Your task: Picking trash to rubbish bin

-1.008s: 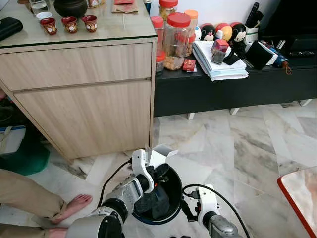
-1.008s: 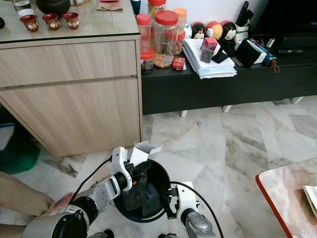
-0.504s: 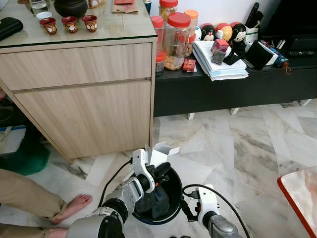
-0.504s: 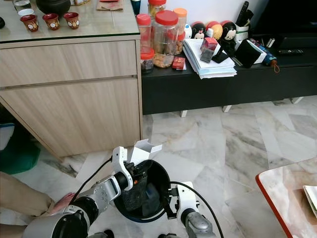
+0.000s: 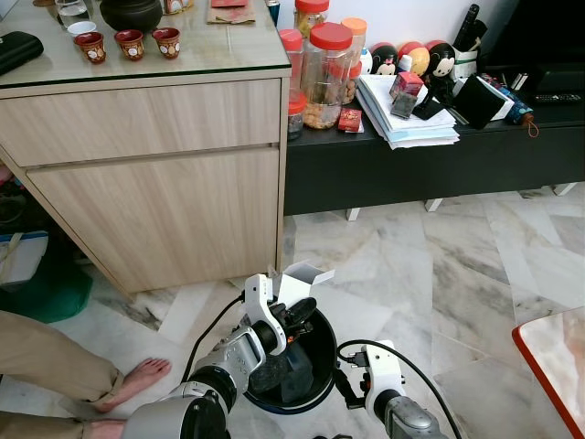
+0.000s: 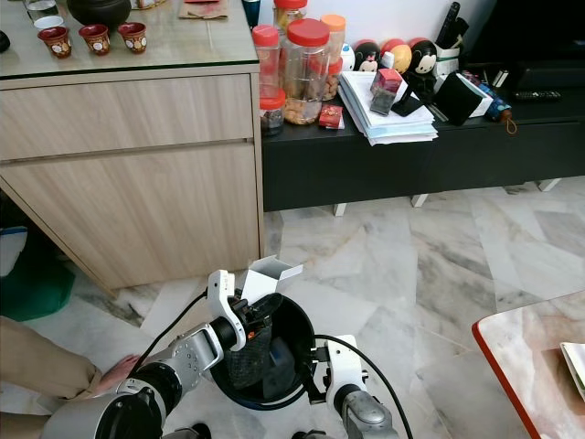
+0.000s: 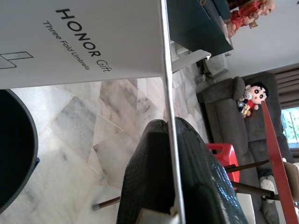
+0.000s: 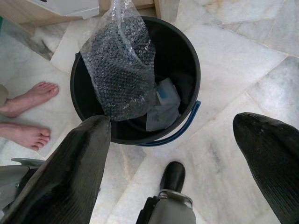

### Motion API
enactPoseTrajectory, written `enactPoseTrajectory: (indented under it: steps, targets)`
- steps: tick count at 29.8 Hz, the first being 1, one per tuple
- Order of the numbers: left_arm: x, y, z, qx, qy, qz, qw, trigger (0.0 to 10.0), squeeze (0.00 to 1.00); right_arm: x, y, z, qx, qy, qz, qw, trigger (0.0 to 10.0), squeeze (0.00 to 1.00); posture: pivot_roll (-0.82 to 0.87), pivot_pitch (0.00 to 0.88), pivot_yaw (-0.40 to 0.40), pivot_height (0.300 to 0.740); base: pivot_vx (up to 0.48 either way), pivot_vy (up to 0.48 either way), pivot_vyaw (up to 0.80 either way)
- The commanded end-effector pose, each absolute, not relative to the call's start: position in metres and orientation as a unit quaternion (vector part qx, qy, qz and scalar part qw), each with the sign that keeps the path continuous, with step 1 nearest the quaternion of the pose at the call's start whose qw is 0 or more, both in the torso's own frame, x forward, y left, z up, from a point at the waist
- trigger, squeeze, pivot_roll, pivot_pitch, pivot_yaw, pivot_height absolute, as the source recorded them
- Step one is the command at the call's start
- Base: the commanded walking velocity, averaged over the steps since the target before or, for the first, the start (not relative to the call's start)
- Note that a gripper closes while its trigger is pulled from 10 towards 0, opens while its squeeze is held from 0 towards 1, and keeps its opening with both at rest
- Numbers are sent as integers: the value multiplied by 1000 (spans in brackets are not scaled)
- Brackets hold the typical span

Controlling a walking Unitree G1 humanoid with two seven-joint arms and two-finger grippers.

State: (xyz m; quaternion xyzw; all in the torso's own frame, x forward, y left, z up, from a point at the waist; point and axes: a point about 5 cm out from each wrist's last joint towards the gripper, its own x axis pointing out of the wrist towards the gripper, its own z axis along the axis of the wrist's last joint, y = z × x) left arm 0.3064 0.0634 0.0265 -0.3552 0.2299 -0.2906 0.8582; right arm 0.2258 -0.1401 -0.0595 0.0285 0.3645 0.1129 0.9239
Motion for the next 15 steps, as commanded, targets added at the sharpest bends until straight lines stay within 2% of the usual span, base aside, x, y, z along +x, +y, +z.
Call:
enactPoseTrajectory:
  steps: [1, 2, 3, 4, 5, 6, 10, 13, 14, 15]
  targets:
    - [306, 58, 27, -364, 231, -295, 853, 10000, 0, 222, -143, -62, 29, 368, 106, 923, 10000, 0, 36, 161, -71, 740, 0, 0, 0]
    - [306, 58, 27, -364, 231, -295, 853, 10000, 0, 222, -143, -62, 29, 368, 106, 923, 10000, 0, 36, 161, -71, 740, 0, 0, 0]
    - [306, 58, 27, -363, 232, -294, 853, 10000, 184, 222, -143, -62, 29, 368, 106, 923, 10000, 0, 36, 161, -71, 740, 0, 0, 0]
    - [306, 58, 27, -362, 232, -294, 854, 10000, 325, 222, -143, -62, 29, 368, 106, 923, 10000, 0, 36, 163, -70, 740, 0, 0, 0]
    - [306, 58, 27, -362, 232, -294, 854, 10000, 745, 222, -143, -62, 29, 368, 106, 923, 10000, 0, 34, 163, -70, 740, 0, 0, 0]
    - [306, 59, 27, -362, 232, -292, 854, 10000, 859, 222, -144, -62, 29, 368, 105, 923, 10000, 0, 34, 163, -70, 740, 0, 0, 0]
    - [305, 59, 26, -362, 233, -290, 855, 10000, 890, 221, -144, -62, 29, 368, 105, 923, 10000, 0, 34, 164, -71, 740, 0, 0, 0]
    - [304, 59, 25, -361, 235, -288, 855, 10000, 867, 221, -144, -62, 29, 369, 105, 923, 10000, 0, 34, 164, -71, 740, 0, 0, 0]
    - [304, 59, 25, -361, 236, -287, 855, 10000, 808, 221, -144, -62, 29, 369, 105, 923, 10000, 0, 33, 165, -71, 740, 0, 0, 0]
    - [304, 60, 24, -359, 237, -284, 857, 10000, 0, 221, -144, -62, 29, 369, 105, 923, 10000, 0, 34, 165, -71, 740, 0, 0, 0]
